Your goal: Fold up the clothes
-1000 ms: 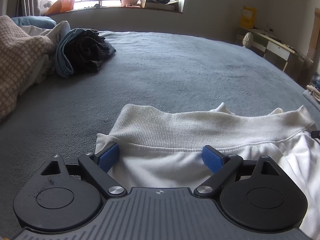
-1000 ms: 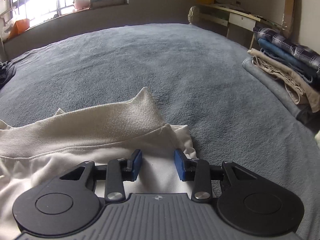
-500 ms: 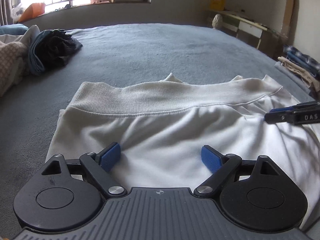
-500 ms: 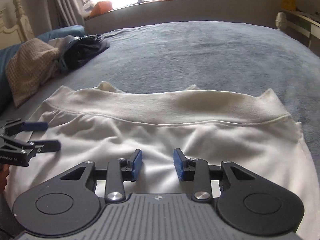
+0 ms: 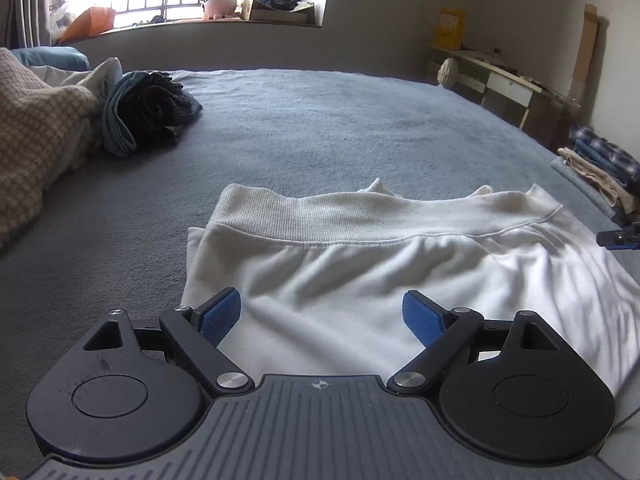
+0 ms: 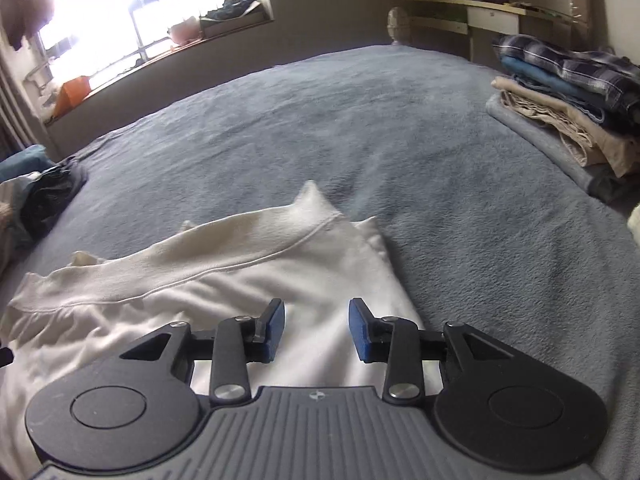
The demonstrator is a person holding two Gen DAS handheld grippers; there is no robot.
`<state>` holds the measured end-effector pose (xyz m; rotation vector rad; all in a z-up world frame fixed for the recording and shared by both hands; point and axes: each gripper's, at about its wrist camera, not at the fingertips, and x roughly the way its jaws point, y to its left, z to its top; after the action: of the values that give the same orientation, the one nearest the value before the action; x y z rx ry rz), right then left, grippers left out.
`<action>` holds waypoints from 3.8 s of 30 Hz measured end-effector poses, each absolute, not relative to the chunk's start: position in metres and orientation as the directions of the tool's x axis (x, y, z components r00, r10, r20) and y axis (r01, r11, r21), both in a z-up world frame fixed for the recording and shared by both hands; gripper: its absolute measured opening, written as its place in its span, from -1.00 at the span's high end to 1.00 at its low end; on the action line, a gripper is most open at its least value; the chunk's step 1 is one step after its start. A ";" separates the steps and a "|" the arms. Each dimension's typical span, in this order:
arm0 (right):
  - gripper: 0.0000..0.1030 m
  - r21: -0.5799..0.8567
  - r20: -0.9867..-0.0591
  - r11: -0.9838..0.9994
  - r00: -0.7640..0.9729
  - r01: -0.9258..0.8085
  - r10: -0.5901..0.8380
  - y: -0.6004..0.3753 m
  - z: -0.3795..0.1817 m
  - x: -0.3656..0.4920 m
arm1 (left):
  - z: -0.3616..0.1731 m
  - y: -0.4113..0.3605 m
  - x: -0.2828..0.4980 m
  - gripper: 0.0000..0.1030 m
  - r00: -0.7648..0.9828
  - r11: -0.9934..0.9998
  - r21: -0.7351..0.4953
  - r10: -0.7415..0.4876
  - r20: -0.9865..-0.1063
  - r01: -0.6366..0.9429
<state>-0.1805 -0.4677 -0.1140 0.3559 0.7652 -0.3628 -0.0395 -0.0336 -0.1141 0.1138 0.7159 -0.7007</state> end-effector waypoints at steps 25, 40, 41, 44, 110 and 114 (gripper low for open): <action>0.13 0.169 -0.845 0.975 0.531 0.144 0.068 -0.381 -0.101 -0.202 | -0.129 0.007 -0.102 -0.77 0.512 0.868 -0.120 -0.390 -0.765 0.482; 0.10 0.010 -0.890 0.998 0.456 0.058 -0.017 -0.346 -0.140 -0.185 | -0.139 0.019 -0.100 -0.78 0.487 0.888 -0.197 -0.400 -0.777 0.415; 0.10 0.007 -0.890 0.998 0.455 0.059 -0.021 -0.345 -0.140 -0.184 | -0.139 0.019 -0.100 -0.78 0.486 0.888 -0.199 -0.401 -0.776 0.415; 0.10 0.005 -0.890 0.998 0.455 0.063 -0.024 -0.344 -0.140 -0.184 | -0.140 0.021 -0.100 -0.78 0.485 0.887 -0.206 -0.406 -0.775 0.413; 0.03 -0.479 -0.706 0.454 0.637 -0.751 0.309 -0.048 -0.169 -0.164 | -0.123 0.133 -0.071 -0.79 0.509 0.887 -0.419 -0.456 -0.730 0.194; 0.02 -0.548 -0.686 0.414 0.674 -0.727 0.275 -0.043 -0.177 -0.170 | -0.123 0.132 -0.071 -0.79 0.510 0.888 -0.419 -0.454 -0.731 0.190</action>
<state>-0.1697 -0.0432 -0.1773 -0.9477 0.5483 0.6700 -0.0712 0.1323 -0.1233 -0.3030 0.9625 -0.3949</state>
